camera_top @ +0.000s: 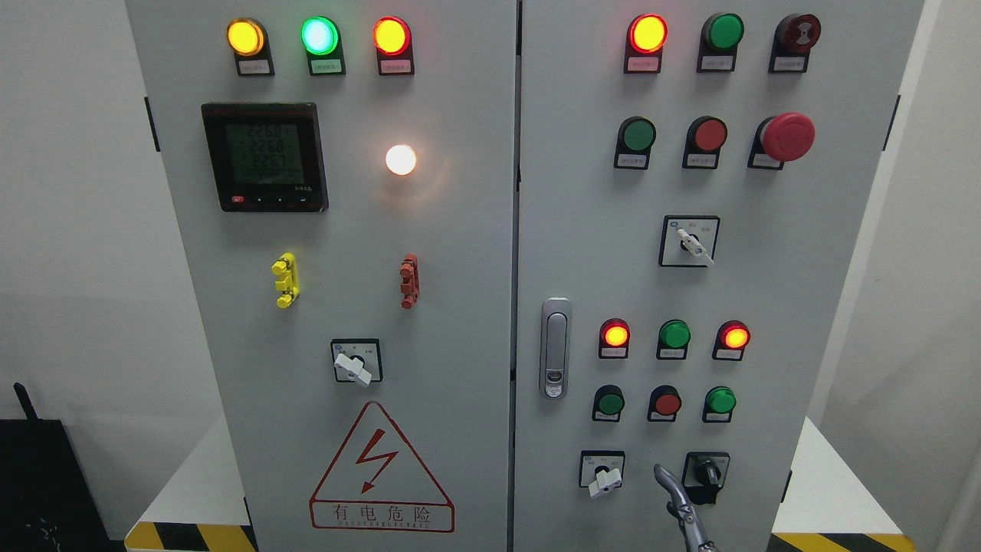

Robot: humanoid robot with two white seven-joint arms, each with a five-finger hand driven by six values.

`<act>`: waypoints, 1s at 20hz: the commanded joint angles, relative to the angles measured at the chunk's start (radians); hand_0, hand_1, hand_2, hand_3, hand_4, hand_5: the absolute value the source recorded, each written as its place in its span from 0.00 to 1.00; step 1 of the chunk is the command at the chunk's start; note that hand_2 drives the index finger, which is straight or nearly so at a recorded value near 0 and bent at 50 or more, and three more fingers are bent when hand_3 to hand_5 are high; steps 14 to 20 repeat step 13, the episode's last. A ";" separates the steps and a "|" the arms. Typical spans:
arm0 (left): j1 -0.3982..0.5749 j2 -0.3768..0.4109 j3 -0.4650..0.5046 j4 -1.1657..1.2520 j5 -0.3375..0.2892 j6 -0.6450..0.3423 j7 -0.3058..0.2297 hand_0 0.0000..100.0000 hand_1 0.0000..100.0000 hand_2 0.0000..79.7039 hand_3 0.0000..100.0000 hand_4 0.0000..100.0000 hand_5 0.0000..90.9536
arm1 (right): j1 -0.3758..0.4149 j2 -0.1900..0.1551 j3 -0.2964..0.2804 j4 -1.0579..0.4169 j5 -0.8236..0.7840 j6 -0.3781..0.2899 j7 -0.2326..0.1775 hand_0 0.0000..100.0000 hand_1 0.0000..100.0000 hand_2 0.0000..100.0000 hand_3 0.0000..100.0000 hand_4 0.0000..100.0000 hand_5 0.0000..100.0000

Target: Press green start button

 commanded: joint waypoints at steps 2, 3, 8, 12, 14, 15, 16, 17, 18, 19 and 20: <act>0.000 0.000 0.000 0.000 0.000 0.000 0.000 0.12 0.56 0.00 0.00 0.00 0.00 | 0.003 -0.001 0.061 -0.029 -0.102 0.017 0.002 0.06 0.07 0.00 0.00 0.00 0.00; 0.000 0.000 0.000 0.000 0.000 0.000 0.000 0.12 0.56 0.00 0.00 0.00 0.00 | 0.002 -0.001 0.064 -0.029 -0.120 0.021 0.002 0.05 0.06 0.00 0.00 0.00 0.00; 0.000 0.000 0.000 0.000 0.000 0.000 0.000 0.12 0.56 0.00 0.00 0.00 0.00 | 0.000 -0.001 0.067 -0.029 -0.134 0.032 0.002 0.01 0.06 0.00 0.00 0.00 0.00; 0.000 0.000 0.000 0.000 0.000 0.000 0.000 0.12 0.56 0.00 0.00 0.00 0.00 | 0.000 -0.001 0.069 -0.032 -0.135 0.032 0.002 0.00 0.06 0.00 0.00 0.00 0.00; 0.000 0.000 0.000 0.000 0.000 0.000 0.000 0.12 0.56 0.00 0.00 0.00 0.00 | 0.000 -0.001 0.069 -0.034 -0.137 0.032 0.002 0.00 0.06 0.00 0.00 0.00 0.00; 0.000 0.000 0.000 0.000 0.000 0.000 0.000 0.12 0.56 0.00 0.00 0.00 0.00 | 0.000 -0.001 0.069 -0.034 -0.137 0.032 0.002 0.00 0.06 0.00 0.00 0.00 0.00; 0.000 0.000 0.000 0.000 0.000 0.000 0.000 0.12 0.56 0.00 0.00 0.00 0.00 | 0.000 -0.001 0.069 -0.034 -0.137 0.032 0.002 0.00 0.06 0.00 0.00 0.00 0.00; 0.000 0.000 0.000 0.000 0.000 0.000 0.000 0.12 0.56 0.00 0.00 0.00 0.00 | 0.000 -0.001 0.069 -0.034 -0.137 0.032 0.002 0.00 0.06 0.00 0.00 0.00 0.00; 0.000 0.000 0.000 0.000 0.000 0.000 0.000 0.12 0.56 0.00 0.00 0.00 0.00 | 0.000 -0.001 0.069 -0.034 -0.137 0.032 0.002 0.00 0.06 0.00 0.00 0.00 0.00; 0.000 0.000 0.000 0.000 0.000 0.000 0.000 0.12 0.56 0.00 0.00 0.00 0.00 | 0.000 -0.001 0.069 -0.034 -0.137 0.032 0.002 0.00 0.06 0.00 0.00 0.00 0.00; 0.000 0.000 0.000 0.000 0.000 0.000 0.000 0.12 0.56 0.00 0.00 0.00 0.00 | 0.000 -0.001 0.069 -0.034 -0.137 0.032 0.002 0.00 0.06 0.00 0.00 0.00 0.00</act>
